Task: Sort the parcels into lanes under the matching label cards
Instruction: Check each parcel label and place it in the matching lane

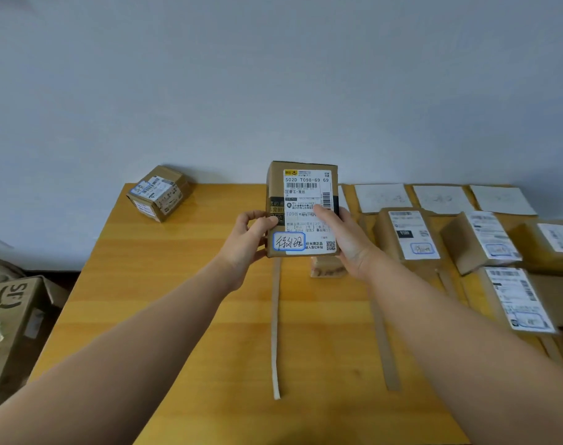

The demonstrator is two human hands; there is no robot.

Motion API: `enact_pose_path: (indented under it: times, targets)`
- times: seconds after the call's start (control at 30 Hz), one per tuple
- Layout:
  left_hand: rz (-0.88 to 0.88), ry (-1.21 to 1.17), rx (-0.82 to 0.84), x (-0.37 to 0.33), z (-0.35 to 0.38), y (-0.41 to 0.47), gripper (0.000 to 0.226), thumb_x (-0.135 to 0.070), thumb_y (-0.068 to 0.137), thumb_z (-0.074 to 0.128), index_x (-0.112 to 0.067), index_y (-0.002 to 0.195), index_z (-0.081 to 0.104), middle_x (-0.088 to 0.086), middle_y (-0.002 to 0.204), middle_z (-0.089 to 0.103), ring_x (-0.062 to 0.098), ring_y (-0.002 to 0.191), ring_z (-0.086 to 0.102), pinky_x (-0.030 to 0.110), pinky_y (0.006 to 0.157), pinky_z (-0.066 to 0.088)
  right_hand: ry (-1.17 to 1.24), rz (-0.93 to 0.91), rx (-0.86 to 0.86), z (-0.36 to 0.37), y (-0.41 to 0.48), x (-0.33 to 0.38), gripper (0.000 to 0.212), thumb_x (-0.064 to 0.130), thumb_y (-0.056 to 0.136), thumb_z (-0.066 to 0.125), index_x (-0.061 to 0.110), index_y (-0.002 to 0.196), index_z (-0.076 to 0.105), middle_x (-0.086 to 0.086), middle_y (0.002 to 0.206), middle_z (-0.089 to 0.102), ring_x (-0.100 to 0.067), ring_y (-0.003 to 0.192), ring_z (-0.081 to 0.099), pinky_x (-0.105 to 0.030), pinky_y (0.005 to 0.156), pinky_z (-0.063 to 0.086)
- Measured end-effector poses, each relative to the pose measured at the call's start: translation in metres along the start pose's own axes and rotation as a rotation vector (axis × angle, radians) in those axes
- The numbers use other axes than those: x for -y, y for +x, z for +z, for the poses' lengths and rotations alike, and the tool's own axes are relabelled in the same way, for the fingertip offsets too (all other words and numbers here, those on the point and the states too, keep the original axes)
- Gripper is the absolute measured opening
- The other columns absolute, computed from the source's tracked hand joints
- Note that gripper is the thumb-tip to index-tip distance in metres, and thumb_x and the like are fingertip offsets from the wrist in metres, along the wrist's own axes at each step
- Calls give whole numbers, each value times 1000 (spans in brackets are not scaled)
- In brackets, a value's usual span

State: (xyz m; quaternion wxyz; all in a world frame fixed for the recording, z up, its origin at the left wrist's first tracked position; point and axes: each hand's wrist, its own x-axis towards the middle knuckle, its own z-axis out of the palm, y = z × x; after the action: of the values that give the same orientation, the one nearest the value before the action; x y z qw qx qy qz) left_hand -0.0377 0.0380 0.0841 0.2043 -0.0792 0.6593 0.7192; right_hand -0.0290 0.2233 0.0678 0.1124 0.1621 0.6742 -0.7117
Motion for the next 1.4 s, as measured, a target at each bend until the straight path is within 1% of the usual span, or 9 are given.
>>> enact_pose_path:
  times: [0.13, 0.23, 0.53, 0.83, 0.97, 1.1, 1.17, 1.27, 1.4]
  targets:
    - [-51, 30, 66, 18, 57, -18, 28, -33, 94, 52, -28, 121, 50, -3, 97, 69, 15, 87, 63, 34, 84, 47, -74, 7, -83, -57, -33, -7, 74, 62, 71, 69, 26, 132, 47, 8, 104, 74, -14, 96, 70, -42, 93, 52]
    - [-68, 31, 65, 31, 101, -31, 30, -36, 93, 52, -27, 122, 53, -3, 97, 69, 13, 83, 63, 33, 87, 45, -87, 16, -114, -100, -58, -9, 55, 54, 81, 66, 24, 124, 50, 10, 102, 71, -8, 92, 68, -29, 78, 51]
    - [-99, 29, 27, 70, 196, -59, 32, -39, 93, 55, -22, 120, 55, -4, 99, 70, 12, 87, 65, 30, 85, 47, -127, 48, -150, -192, -100, -35, 58, 58, 79, 67, 26, 124, 52, 8, 105, 71, -13, 96, 68, -37, 93, 50]
    - [-172, 162, -103, 112, 233, -66, 25, -41, 93, 54, -25, 111, 54, -7, 109, 59, 17, 110, 55, 38, 100, 46, -155, 200, -135, -235, -111, -81, 95, 72, 53, 74, 26, 131, 46, 5, 115, 69, -20, 106, 65, -49, 100, 47]
    - [-213, 227, -166, 125, 231, -65, 22, -39, 94, 54, -23, 109, 54, -5, 104, 56, 17, 107, 54, 37, 97, 47, -148, 324, -104, -242, -119, -100, 75, 57, 73, 73, 19, 131, 42, -3, 118, 67, -23, 107, 62, -47, 101, 45]
    - [-240, 253, -191, 137, 228, -62, 21, -38, 93, 55, -23, 108, 53, -6, 100, 55, 17, 105, 53, 35, 94, 47, -96, 384, -94, -247, -120, -120, 55, 43, 82, 71, 18, 122, 42, 0, 101, 66, -12, 84, 63, -29, 68, 47]
    - [-246, 258, -191, 140, 229, -59, 22, -39, 94, 55, -23, 109, 52, -6, 100, 54, 17, 105, 53, 36, 95, 47, -106, 390, -106, -247, -116, -123, 52, 39, 85, 70, 18, 124, 42, -1, 108, 65, -13, 82, 61, -25, 60, 43]
    - [-251, 256, -187, 143, 231, -56, 24, -39, 94, 54, -21, 111, 52, -6, 99, 54, 18, 107, 53, 37, 98, 47, -239, 373, -161, -248, -107, -126, 55, 36, 88, 68, 14, 130, 42, -5, 123, 63, -20, 94, 62, -27, 61, 45]
    - [-259, 256, -197, 145, 231, -51, 23, -38, 94, 54, -23, 111, 51, -8, 99, 54, 17, 108, 53, 36, 97, 47, -354, 365, -153, -249, -99, -126, 48, 36, 90, 64, 13, 127, 42, -6, 123, 62, -23, 98, 63, -31, 68, 50]
